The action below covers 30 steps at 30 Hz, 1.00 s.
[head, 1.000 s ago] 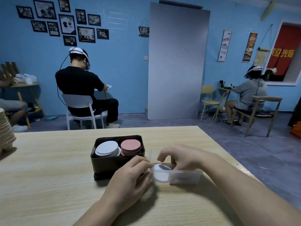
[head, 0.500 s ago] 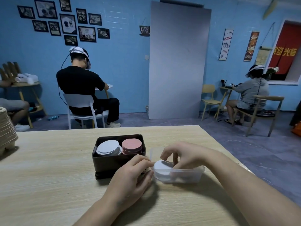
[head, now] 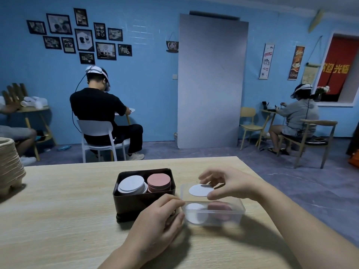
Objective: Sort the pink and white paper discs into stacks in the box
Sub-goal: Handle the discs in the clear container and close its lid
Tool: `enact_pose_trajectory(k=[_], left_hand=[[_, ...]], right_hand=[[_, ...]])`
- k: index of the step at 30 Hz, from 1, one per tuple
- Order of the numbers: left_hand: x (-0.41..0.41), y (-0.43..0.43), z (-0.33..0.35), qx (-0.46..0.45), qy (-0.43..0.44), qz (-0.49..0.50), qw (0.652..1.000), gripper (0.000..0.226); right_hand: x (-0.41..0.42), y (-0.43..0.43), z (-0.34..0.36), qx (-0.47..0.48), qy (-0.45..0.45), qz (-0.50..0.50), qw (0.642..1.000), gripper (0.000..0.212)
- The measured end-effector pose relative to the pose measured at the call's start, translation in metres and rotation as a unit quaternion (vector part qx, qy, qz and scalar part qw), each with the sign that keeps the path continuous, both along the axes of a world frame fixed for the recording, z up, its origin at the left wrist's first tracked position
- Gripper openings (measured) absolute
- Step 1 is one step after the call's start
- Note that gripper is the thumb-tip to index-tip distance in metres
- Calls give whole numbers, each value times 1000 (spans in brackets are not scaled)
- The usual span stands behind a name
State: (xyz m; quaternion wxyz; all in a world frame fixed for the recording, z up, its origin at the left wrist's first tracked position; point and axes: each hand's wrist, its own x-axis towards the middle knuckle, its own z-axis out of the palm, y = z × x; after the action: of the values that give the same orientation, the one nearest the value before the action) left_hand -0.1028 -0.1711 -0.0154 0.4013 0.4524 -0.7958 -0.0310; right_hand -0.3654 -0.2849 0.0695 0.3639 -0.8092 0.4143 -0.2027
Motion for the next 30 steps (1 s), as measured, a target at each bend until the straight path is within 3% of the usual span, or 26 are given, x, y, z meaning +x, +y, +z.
enact_pose_trajectory(k=[3, 6, 19, 30], left_hand=[[10, 5, 11, -7, -26, -1, 1000, 28], [28, 7, 22, -35, -60, 26, 997, 23], [111, 31, 3, -86, -155, 89, 980, 42], [112, 33, 2, -69, -100, 87, 989, 41]], right_hand=[[2, 2, 8, 3, -90, -16, 996, 48], [17, 2, 20, -18, -117, -20, 993, 43], [155, -6, 15, -119, -6, 7, 993, 48], [205, -4, -4, -188, 88, 18, 978, 38]])
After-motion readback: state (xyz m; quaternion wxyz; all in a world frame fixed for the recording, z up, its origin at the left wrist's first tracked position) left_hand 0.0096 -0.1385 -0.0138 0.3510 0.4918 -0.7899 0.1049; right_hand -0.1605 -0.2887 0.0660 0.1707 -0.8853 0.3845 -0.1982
